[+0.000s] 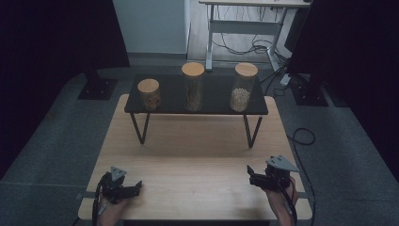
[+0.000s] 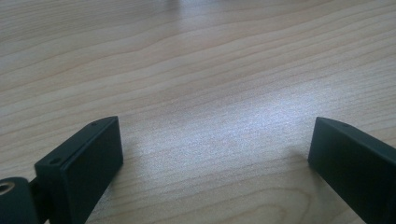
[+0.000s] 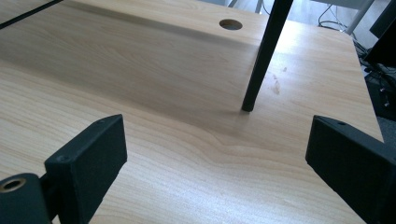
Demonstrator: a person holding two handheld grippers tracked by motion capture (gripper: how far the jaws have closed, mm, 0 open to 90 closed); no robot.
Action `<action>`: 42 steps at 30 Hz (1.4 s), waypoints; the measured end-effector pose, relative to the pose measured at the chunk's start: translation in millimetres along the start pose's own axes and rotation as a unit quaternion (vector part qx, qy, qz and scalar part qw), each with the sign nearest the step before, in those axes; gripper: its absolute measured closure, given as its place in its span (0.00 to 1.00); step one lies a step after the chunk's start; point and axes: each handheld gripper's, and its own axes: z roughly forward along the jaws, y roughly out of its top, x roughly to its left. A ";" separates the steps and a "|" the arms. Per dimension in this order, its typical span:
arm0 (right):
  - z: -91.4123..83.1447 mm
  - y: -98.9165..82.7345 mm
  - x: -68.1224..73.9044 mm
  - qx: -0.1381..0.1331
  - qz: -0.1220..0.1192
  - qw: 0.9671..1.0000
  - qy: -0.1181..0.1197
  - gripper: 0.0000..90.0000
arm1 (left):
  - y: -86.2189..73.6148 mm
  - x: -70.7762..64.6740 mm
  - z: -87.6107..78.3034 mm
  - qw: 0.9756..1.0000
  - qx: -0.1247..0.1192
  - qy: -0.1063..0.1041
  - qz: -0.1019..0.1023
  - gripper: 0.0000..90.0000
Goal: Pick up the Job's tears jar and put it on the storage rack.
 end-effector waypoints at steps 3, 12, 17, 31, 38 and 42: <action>1.6 -3.7 0.7 0.003 0.000 1.000 0.001 0.05 | 0.0 -0.1 0.0 1.000 0.000 0.000 0.000 0.03; 5.7 -12.9 1.8 0.012 0.004 1.000 0.001 0.05 | -0.1 -0.2 -0.1 1.000 0.000 -0.001 0.001 0.03; 8.3 -18.8 2.4 0.018 0.006 1.000 0.000 0.05 | -0.1 -0.3 -0.1 1.000 0.000 -0.001 0.001 0.03; 15.7 -29.8 3.2 0.028 0.008 1.000 -0.009 0.05 | -0.1 -0.3 -0.1 1.000 0.000 -0.001 0.001 0.03; 21.2 -39.4 3.2 0.040 0.011 0.999 -0.013 0.06 | -0.1 -0.3 -0.1 1.000 0.000 -0.001 0.001 0.03; 23.3 -43.5 3.0 0.043 0.013 0.999 -0.014 0.06 | -0.1 -0.4 -0.1 1.000 0.000 -0.001 0.001 0.03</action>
